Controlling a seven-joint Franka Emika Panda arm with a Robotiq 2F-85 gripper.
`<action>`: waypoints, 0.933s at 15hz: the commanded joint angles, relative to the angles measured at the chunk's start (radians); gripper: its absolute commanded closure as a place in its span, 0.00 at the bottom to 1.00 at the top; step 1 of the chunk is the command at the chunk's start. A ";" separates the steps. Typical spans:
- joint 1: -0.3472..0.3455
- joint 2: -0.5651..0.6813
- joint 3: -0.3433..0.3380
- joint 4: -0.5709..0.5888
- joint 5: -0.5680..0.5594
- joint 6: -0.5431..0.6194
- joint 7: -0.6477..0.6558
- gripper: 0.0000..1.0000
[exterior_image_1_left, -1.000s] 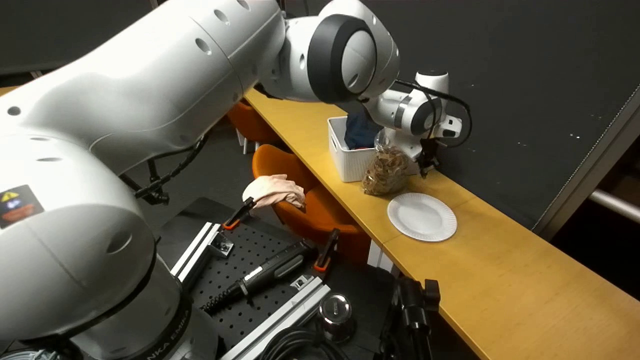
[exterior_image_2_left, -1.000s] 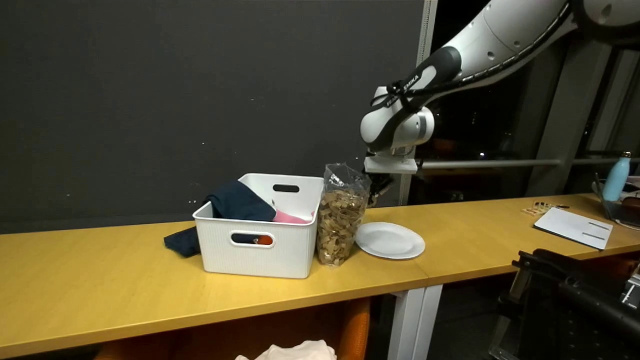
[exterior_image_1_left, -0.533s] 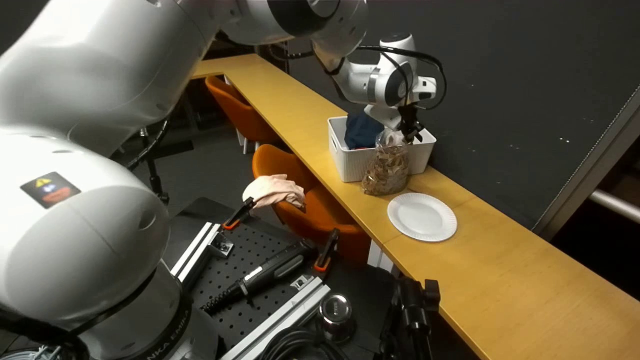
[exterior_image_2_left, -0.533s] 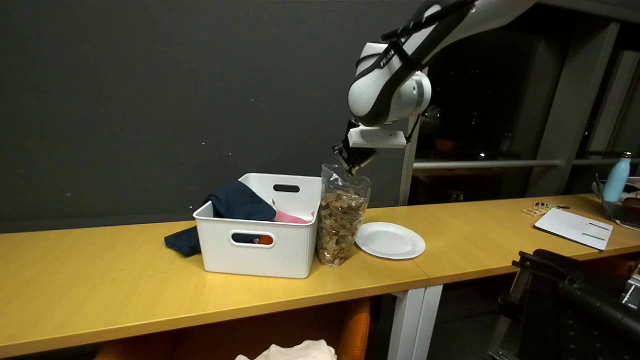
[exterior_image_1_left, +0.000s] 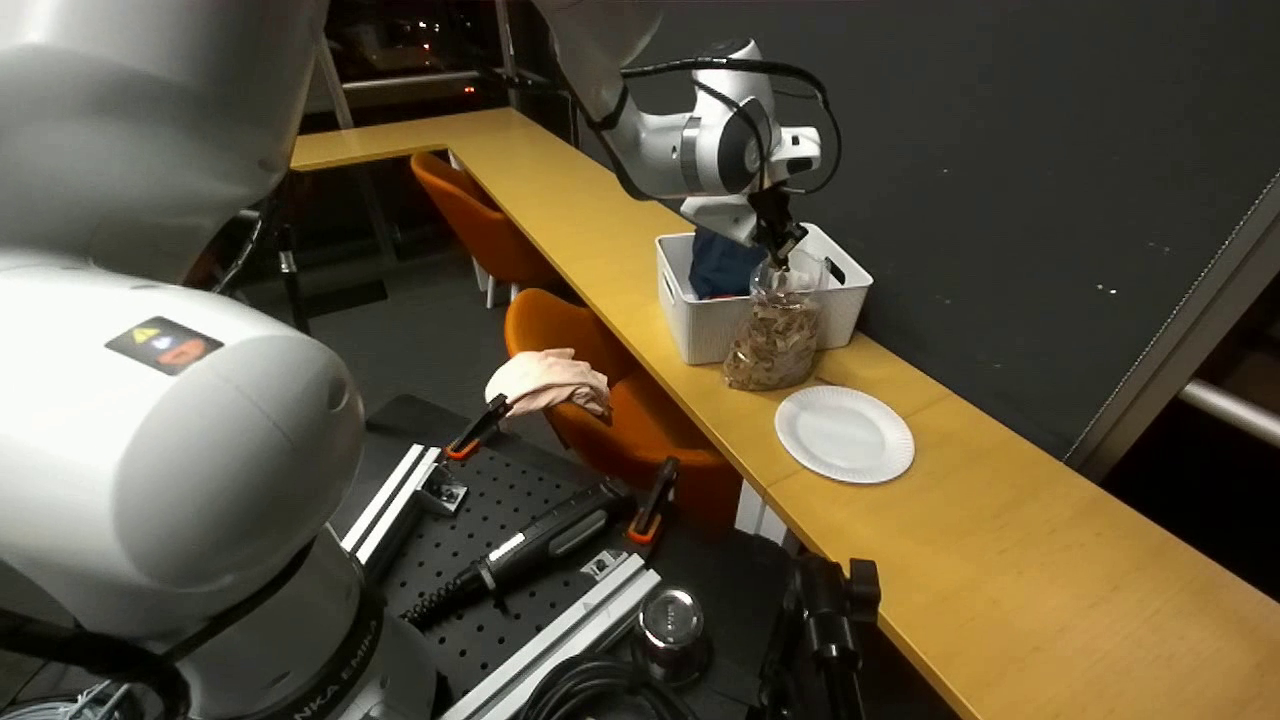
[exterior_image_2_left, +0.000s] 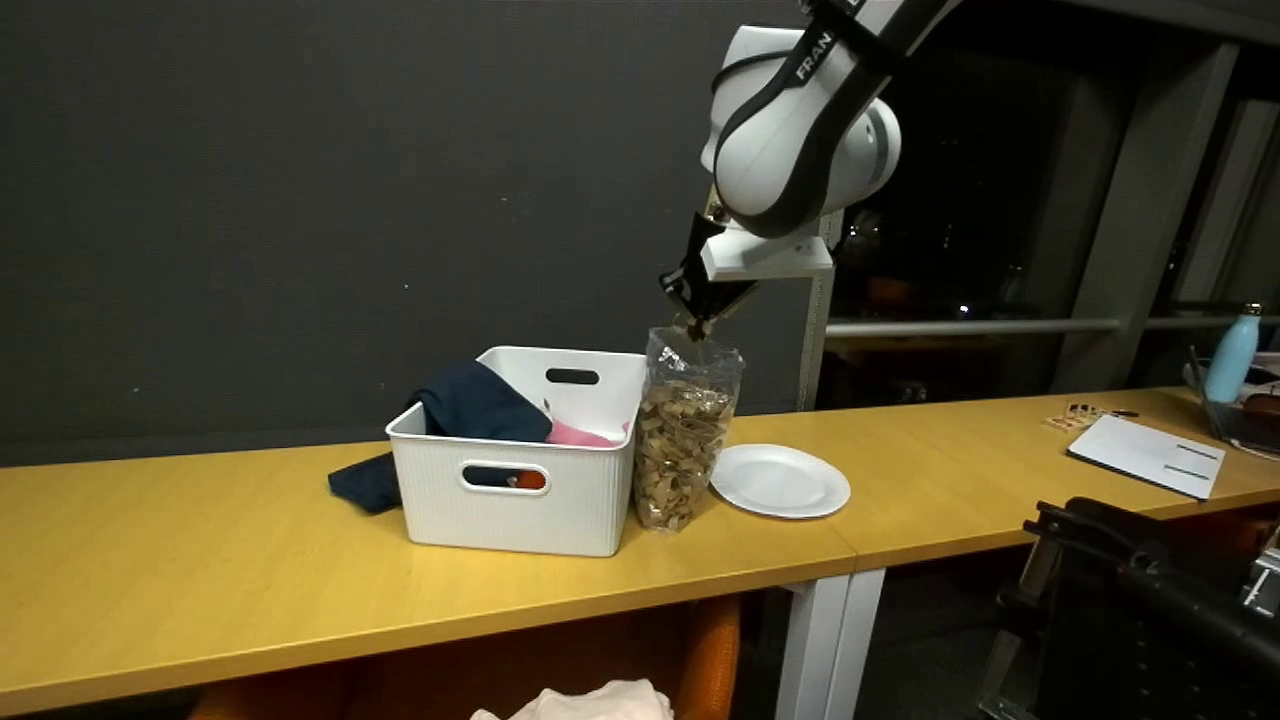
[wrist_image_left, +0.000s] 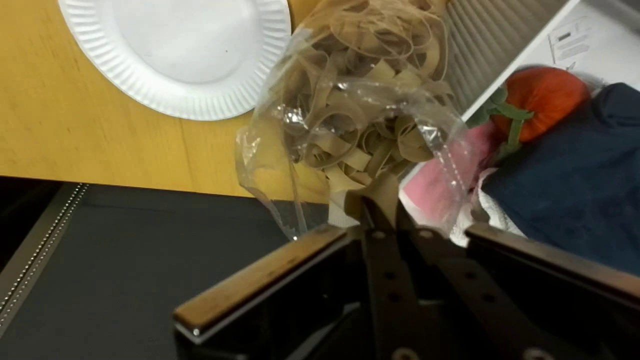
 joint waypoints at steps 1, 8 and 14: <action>0.045 -0.070 -0.050 -0.116 -0.034 0.037 0.037 0.99; 0.038 0.022 -0.073 -0.053 -0.027 0.117 0.020 0.99; 0.041 0.121 -0.096 0.032 -0.013 0.151 0.017 0.71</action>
